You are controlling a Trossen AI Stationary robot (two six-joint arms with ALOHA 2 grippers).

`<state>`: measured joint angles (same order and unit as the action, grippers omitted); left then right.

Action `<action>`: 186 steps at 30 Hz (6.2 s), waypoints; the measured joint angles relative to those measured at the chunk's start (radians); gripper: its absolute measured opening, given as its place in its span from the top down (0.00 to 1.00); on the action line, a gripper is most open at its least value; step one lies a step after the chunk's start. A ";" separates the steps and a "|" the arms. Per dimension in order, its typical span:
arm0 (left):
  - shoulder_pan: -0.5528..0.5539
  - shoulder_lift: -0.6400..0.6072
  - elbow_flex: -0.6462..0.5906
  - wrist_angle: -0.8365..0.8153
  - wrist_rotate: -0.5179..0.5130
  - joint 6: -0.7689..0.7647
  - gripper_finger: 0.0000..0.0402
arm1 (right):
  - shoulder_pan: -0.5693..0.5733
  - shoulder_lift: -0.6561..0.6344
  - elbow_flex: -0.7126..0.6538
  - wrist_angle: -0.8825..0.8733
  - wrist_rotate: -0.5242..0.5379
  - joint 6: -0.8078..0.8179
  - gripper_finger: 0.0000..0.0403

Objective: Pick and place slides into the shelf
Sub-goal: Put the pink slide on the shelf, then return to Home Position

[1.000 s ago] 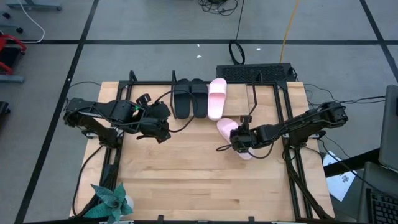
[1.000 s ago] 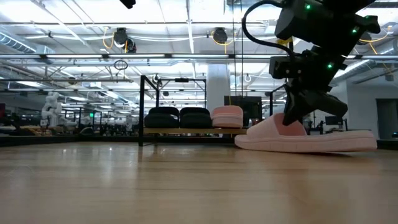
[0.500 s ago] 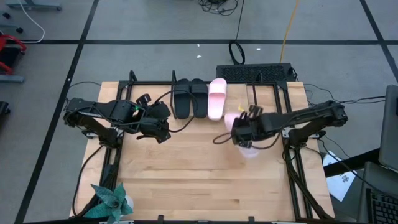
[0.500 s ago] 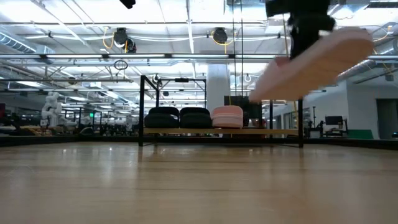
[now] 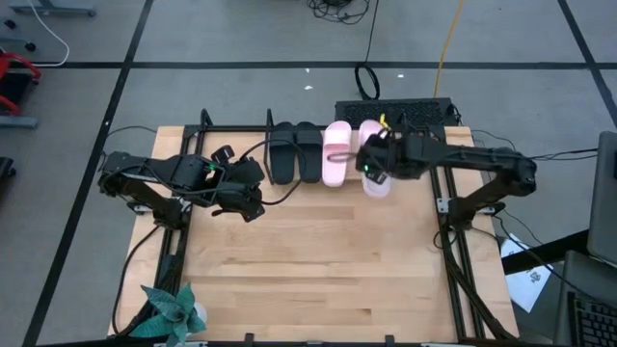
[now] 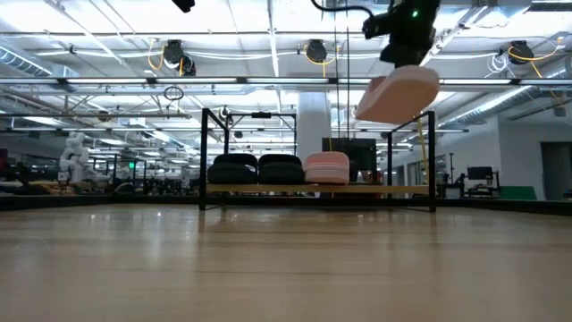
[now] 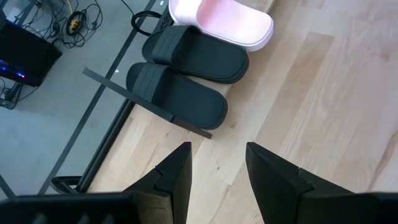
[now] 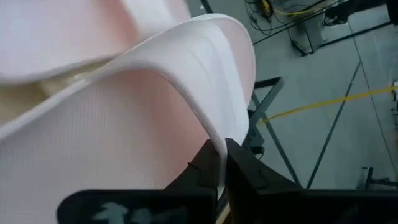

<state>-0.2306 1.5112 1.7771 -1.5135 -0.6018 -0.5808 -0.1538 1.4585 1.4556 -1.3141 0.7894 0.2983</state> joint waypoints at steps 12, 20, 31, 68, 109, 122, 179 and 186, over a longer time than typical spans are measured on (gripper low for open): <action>0.000 0.000 0.000 0.000 0.000 0.000 0.63 | -0.203 0.001 -0.146 0.359 -0.034 -0.263 1.00; 0.000 0.000 0.000 0.000 0.000 0.000 0.63 | -0.252 0.000 -0.262 0.493 -0.044 -0.318 1.00; 0.000 0.000 0.000 0.000 0.000 -0.009 0.63 | -0.260 0.000 -0.351 0.695 -0.065 -0.385 1.00; 0.000 0.000 0.000 0.022 0.000 -0.025 0.63 | -0.276 0.095 -0.359 0.675 -0.084 -0.276 1.00; 0.000 0.000 0.000 0.071 0.001 0.007 0.63 | -0.217 0.185 -0.358 0.727 -0.080 -0.387 0.91; 0.000 0.000 0.000 0.071 0.002 0.004 0.63 | -0.216 0.185 -0.358 0.740 0.014 -0.498 0.80; 0.000 0.000 0.000 0.075 0.028 0.019 0.63 | -0.237 0.185 -0.358 0.832 0.021 -0.628 0.55; 0.000 0.000 0.000 0.075 0.027 0.019 0.63 | -0.229 0.185 -0.358 0.809 0.021 -0.634 0.51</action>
<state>-0.2307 1.5112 1.7771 -1.4387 -0.5743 -0.5620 -0.3832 1.6440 1.0977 -0.5048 0.8105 -0.3353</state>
